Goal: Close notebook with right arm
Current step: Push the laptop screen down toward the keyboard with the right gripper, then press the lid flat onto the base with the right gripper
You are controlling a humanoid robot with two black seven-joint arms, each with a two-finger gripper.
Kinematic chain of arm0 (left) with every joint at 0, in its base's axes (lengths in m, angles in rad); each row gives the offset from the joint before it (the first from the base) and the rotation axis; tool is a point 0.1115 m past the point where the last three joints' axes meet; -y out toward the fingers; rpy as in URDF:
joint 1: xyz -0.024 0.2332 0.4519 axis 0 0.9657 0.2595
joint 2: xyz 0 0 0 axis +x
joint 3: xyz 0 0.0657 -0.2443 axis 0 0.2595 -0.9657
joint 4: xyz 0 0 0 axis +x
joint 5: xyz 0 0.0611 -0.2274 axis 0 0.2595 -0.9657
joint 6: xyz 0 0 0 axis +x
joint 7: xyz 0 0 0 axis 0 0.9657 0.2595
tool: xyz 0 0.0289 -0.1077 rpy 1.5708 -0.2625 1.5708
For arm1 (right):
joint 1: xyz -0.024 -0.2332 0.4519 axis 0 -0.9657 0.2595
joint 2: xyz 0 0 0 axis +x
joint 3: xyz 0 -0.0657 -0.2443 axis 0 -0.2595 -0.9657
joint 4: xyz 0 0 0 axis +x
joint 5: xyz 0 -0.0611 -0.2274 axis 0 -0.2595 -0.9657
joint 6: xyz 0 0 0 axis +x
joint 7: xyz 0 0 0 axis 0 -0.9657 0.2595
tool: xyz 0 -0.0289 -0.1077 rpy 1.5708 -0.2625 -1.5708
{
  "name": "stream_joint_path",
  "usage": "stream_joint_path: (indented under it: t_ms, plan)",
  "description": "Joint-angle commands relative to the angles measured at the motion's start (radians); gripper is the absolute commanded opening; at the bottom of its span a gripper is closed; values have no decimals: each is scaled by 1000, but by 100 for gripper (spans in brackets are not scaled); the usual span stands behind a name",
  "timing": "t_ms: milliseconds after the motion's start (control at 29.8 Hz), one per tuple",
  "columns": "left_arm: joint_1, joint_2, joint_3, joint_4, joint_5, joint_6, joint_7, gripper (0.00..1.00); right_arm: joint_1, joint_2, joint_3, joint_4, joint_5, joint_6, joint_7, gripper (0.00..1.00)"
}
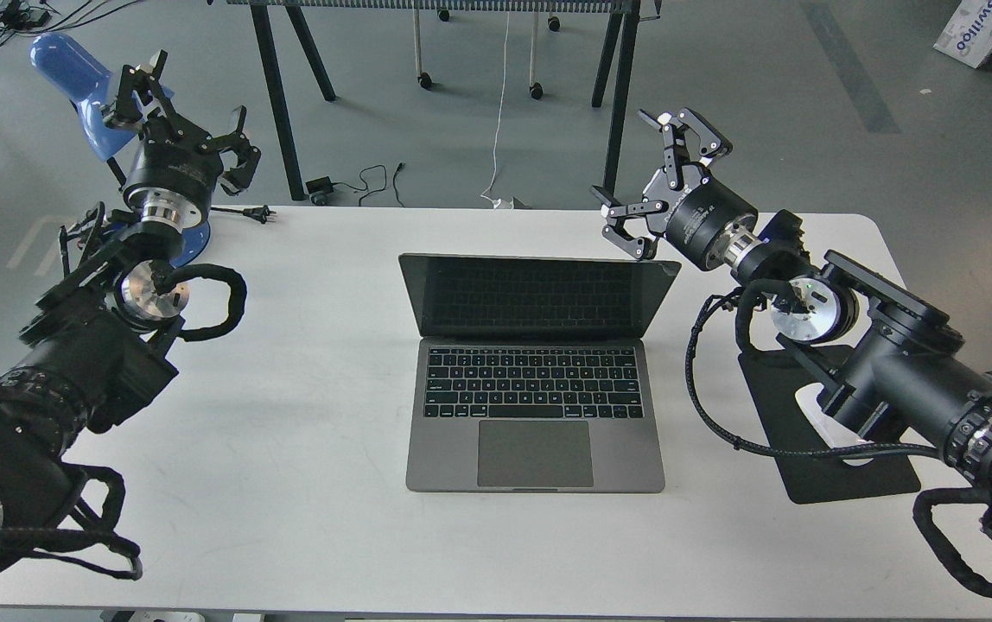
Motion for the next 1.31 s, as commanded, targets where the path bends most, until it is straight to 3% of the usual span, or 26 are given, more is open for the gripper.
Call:
stream_joint_path:
  t_ms: [0,471,1277]
  plan:
    - [0,0,0,0,2,0,0,100,-50,-39,0,84,-4,-19,-6,100]
    - [0,8,2,0,5,0,0,100,-163,-179,-61,276,-92,-25,-4,100]
    - [0,8,2,0,5,0,0,100,-327,-140,-132,282,-293,-49,-3,100]
